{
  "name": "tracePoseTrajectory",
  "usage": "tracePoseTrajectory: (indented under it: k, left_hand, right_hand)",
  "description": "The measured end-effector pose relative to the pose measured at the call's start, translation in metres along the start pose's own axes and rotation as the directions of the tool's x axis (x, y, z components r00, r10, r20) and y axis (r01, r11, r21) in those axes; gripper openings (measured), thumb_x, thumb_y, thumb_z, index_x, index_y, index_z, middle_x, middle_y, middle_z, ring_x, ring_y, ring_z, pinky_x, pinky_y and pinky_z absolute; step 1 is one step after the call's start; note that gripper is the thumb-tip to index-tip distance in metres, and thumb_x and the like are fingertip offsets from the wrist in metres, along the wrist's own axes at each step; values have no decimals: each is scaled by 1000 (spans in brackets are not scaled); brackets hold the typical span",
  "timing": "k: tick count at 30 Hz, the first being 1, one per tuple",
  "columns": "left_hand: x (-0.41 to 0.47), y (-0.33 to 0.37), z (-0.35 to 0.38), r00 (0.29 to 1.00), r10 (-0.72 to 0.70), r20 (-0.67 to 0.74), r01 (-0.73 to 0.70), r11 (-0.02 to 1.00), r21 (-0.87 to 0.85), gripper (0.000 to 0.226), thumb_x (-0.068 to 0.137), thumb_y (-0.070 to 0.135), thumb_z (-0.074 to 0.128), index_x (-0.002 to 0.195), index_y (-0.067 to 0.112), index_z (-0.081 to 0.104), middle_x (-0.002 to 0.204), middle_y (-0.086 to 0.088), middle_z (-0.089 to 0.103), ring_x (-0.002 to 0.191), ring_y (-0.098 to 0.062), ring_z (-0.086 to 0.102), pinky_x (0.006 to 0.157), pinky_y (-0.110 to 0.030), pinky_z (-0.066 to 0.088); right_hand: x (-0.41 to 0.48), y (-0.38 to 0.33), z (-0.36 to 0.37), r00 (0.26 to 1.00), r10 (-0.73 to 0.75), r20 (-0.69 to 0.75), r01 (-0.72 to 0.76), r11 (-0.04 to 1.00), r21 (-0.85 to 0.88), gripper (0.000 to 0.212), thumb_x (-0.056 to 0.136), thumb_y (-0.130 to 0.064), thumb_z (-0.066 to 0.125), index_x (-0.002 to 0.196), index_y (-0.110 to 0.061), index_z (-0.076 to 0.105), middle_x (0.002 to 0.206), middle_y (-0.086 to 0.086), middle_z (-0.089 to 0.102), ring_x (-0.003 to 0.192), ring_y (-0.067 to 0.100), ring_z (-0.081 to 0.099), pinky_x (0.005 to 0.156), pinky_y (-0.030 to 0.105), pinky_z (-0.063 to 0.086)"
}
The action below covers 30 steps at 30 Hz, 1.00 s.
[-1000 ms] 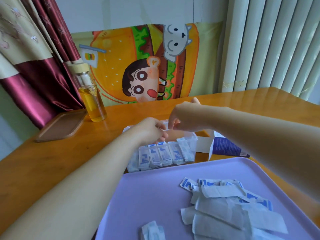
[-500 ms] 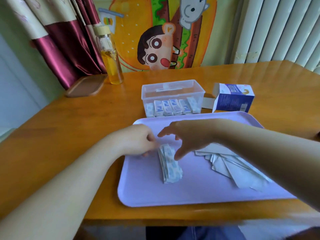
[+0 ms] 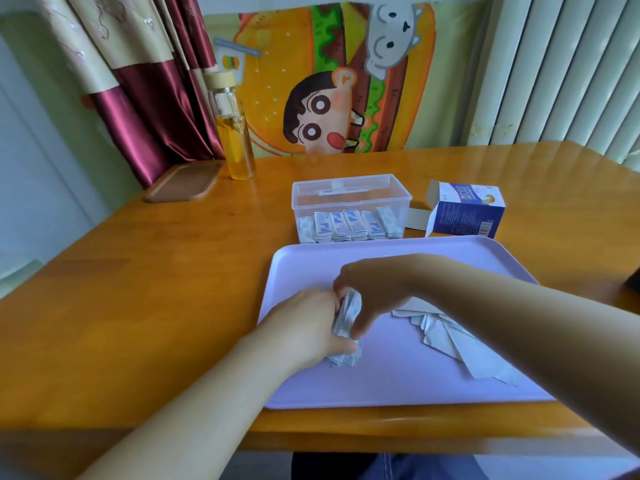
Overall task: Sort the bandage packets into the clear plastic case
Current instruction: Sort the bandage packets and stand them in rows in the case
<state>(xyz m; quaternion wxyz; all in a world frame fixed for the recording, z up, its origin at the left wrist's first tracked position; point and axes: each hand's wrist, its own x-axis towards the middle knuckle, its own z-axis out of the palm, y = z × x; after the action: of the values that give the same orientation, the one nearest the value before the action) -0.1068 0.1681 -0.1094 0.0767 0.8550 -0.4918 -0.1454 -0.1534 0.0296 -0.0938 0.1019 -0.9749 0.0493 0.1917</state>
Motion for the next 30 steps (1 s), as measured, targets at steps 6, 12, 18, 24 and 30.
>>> tracePoseTrajectory:
  k: [6,12,18,24,30]
  left_hand:
    - [5,7,0,1000,3,6,-4,998,55,34,80,36,70,94,15,47,85,-1,46,75,-18,47,64,-25,37]
    - [6,8,-1,995,-65,80,56,992,112,48,84,43,65,116,9,51,114,-9,49,92,-22,53,73,-27,40]
    - [4,-1,-3,987,-79,138,80,997,-5,52,82,48,65,122,17,50,121,-1,44,108,-19,51,90,-31,45]
    - [3,-10,0,990,-34,133,48,993,-109,40,85,42,63,117,21,51,117,3,49,104,-16,51,89,-31,45]
    - [0,-25,-12,993,-86,81,98,982,-161,53,82,39,69,128,23,47,125,7,53,97,-8,50,85,-21,43]
  right_hand:
    - [0,-1,0,1000,-19,5,19,1000,1,56,74,-38,76,122,-21,52,121,-5,54,112,19,51,95,37,42]
    - [4,-5,-5,998,-34,50,37,998,-53,47,75,-37,75,118,-22,60,99,-11,53,98,14,54,70,21,38]
    - [0,0,-5,995,30,100,-24,998,-58,48,75,-47,73,112,-21,57,115,-5,56,99,17,58,84,31,45]
    - [-15,6,9,998,-15,-61,21,995,99,35,81,-38,69,111,-23,60,99,-11,53,93,8,47,74,23,37]
    - [-9,5,10,989,-70,-128,75,997,30,41,82,-33,68,120,-21,58,114,-3,51,101,13,48,79,26,36]
